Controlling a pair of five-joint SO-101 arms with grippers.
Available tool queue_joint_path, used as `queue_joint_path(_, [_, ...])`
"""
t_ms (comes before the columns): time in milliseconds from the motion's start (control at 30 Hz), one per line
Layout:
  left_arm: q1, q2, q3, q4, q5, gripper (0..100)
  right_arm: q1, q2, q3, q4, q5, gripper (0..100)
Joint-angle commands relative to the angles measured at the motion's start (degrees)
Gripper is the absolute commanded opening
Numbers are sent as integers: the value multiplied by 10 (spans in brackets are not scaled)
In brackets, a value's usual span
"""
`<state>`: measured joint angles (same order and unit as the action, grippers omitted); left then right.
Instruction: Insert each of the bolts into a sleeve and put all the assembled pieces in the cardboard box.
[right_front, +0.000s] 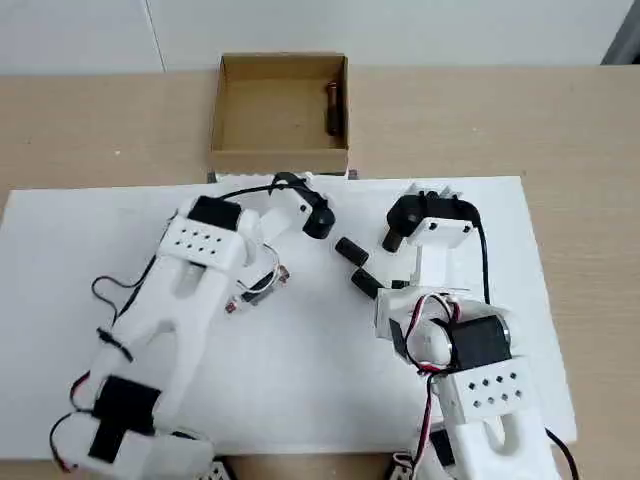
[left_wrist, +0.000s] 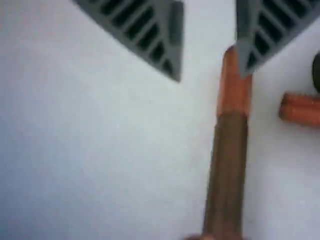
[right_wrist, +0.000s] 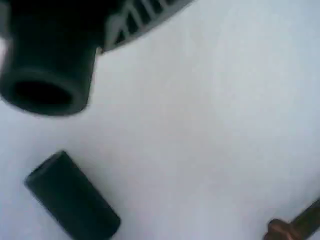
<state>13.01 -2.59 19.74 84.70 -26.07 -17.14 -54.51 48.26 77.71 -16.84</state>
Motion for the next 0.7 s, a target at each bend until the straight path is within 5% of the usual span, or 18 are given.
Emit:
queue_joint_path(0, [6, 20, -52, 3, -6, 104, 2, -9, -4, -12, 1, 2])
queue_joint_path(667, [6, 213, -168, -24, -6, 126, 2, -9, -4, -12, 1, 2])
